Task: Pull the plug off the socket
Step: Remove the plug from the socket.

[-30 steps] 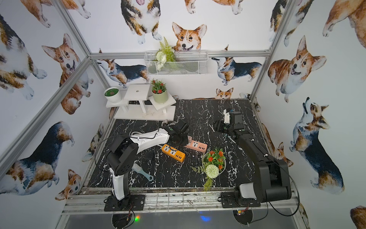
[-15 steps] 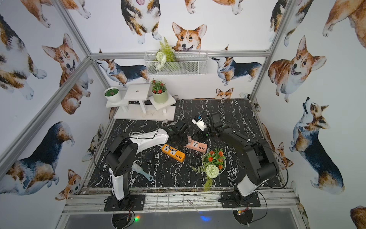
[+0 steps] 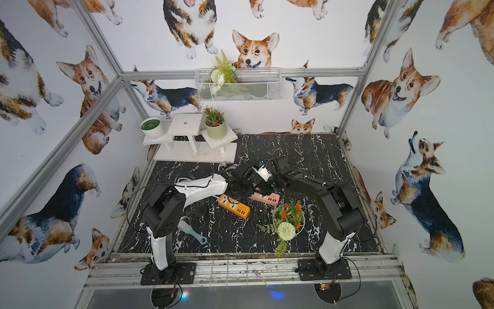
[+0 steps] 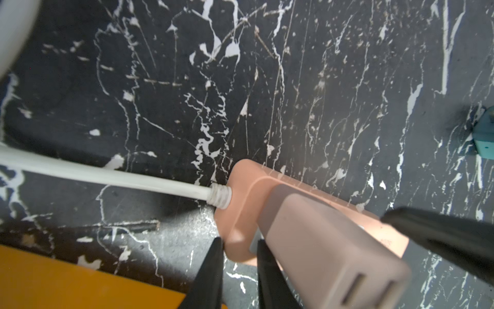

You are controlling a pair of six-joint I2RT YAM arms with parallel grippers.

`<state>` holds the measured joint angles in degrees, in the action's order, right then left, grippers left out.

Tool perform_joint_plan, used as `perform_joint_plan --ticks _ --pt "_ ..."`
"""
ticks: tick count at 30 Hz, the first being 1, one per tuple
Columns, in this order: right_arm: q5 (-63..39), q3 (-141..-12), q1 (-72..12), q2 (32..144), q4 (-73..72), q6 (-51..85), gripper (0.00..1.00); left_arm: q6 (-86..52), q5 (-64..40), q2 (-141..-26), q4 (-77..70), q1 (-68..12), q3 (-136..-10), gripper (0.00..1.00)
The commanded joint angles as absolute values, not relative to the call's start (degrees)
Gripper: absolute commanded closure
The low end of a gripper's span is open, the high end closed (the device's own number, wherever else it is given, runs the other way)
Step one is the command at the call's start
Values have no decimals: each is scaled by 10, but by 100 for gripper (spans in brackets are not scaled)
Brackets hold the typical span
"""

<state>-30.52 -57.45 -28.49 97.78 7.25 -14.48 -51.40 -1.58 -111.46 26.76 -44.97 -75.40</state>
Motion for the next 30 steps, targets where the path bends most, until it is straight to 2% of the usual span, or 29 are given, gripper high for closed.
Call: perform_joint_plan --ticks 1,14,30 --pt "-283 -569 -287 977 42 -134 43 -505 -13 -1128 378 -449 -743 77" --pt "-277 -576 -290 986 53 -153 42 -501 -12 -1134 384 -448 -749 77" --pt "-259 -590 -307 1005 58 -181 47 -493 -9 -1139 392 -446 -755 77"
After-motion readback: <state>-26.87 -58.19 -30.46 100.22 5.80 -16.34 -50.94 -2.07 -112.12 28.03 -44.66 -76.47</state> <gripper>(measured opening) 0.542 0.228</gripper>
